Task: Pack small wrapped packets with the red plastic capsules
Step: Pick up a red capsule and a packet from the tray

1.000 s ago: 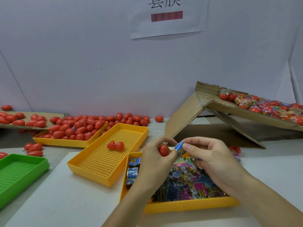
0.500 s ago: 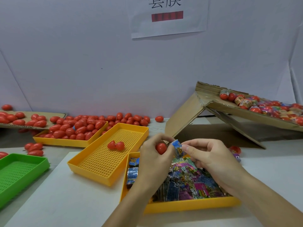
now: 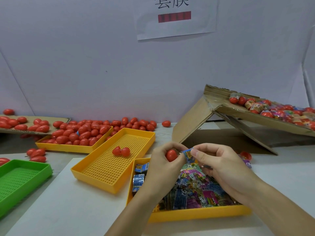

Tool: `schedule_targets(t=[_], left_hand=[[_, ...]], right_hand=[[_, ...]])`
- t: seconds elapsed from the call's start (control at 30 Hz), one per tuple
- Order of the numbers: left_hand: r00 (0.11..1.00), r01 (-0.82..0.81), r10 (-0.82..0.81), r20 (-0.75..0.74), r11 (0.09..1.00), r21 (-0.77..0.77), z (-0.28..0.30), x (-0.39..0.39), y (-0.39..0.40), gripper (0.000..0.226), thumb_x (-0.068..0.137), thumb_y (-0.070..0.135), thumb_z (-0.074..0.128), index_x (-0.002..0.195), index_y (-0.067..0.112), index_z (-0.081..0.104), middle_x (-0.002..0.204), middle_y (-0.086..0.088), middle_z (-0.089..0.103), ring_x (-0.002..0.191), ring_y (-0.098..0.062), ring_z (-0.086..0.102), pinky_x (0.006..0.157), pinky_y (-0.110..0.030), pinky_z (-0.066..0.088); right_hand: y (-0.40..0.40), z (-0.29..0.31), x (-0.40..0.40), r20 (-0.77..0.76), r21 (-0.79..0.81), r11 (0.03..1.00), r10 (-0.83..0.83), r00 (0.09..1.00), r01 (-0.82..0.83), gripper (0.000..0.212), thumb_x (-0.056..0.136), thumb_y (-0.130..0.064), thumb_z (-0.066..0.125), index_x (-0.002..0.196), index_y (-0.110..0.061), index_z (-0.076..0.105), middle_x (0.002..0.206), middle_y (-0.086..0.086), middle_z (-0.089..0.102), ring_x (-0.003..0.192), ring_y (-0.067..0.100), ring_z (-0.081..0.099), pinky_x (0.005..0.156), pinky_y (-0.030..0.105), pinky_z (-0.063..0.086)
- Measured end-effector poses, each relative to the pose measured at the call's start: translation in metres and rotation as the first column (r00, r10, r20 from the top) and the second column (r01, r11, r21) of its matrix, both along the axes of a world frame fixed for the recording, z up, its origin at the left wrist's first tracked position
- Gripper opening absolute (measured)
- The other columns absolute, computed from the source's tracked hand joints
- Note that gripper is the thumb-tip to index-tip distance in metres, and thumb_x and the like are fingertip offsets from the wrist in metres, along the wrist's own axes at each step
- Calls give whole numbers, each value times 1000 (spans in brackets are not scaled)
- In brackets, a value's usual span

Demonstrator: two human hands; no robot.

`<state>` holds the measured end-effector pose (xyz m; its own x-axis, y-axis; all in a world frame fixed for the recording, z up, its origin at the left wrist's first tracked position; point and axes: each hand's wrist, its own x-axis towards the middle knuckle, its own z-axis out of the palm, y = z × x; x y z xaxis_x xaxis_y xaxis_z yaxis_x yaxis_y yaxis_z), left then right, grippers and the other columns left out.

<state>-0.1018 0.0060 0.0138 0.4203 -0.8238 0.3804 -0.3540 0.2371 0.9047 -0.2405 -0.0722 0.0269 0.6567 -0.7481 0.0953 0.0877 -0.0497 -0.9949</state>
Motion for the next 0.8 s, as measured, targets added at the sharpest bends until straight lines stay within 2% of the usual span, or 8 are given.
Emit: schedule_targets(t=[0.1,0.2,0.3,0.37,0.47,0.53,0.7,0.8], left_hand=[[999,44,-43,-12,998,44,-2,1,-1,16,91,21,69,81,34,67,67,23,58,54,-2,54,55,-17,48],[994,101,-94,-58,986,135,-4,2,-1,11,90,29,70,94,36,63,71,15,56,53,-1,51,54,-18,47],[945,213,-144,-295,953,216,0,-2,-3,31,74,33,59,105,28,60,88,-4,48,61,-9,45,47,-22,38],[915,239,-146,-375,947,215,1,-2,-5,35,70,30,53,103,22,60,87,-8,44,64,-12,41,46,-22,33],[928,221,-139,-345,951,214,0,-1,-4,19,90,16,53,107,18,58,79,-5,40,60,-10,39,48,-23,32],[958,163,-94,-271,957,241,-2,0,-4,21,96,9,49,110,21,57,79,-3,42,61,-9,42,49,-21,36],[994,-4,22,-110,987,161,-2,0,-1,13,97,18,59,106,27,60,83,5,49,53,3,49,53,-15,44],[996,-61,67,-60,993,103,-1,0,-1,7,94,24,65,101,24,65,83,10,53,59,8,53,54,-9,43]], right_hand=[[-2,-1,1,19,44,998,-44,999,43,21,74,-29,72,89,-16,80,75,3,67,68,10,55,63,29,45],[-2,-2,1,49,30,989,-148,988,147,10,79,-21,73,85,-16,79,76,5,71,65,9,58,61,26,43],[-1,-4,1,14,-132,961,-244,970,244,5,83,-14,76,82,-19,76,79,0,76,65,2,66,61,20,46],[-2,-6,2,-14,-171,955,-250,968,244,8,85,-12,75,81,-19,75,77,-1,75,63,-1,65,61,20,46],[-3,-9,3,-28,-149,958,-252,967,245,13,87,-13,74,81,-25,75,75,-2,74,62,-1,63,61,22,46],[-5,-10,3,-15,-98,960,-263,965,261,14,89,-14,72,84,-27,74,75,-3,73,66,7,63,61,26,48],[-8,-11,4,17,-59,955,-291,957,291,14,92,-12,68,97,-24,69,71,-4,72,60,5,59,54,23,47],[-5,-9,3,16,-93,960,-266,964,266,14,93,-13,67,99,-26,67,70,-3,72,57,5,56,53,21,46]])
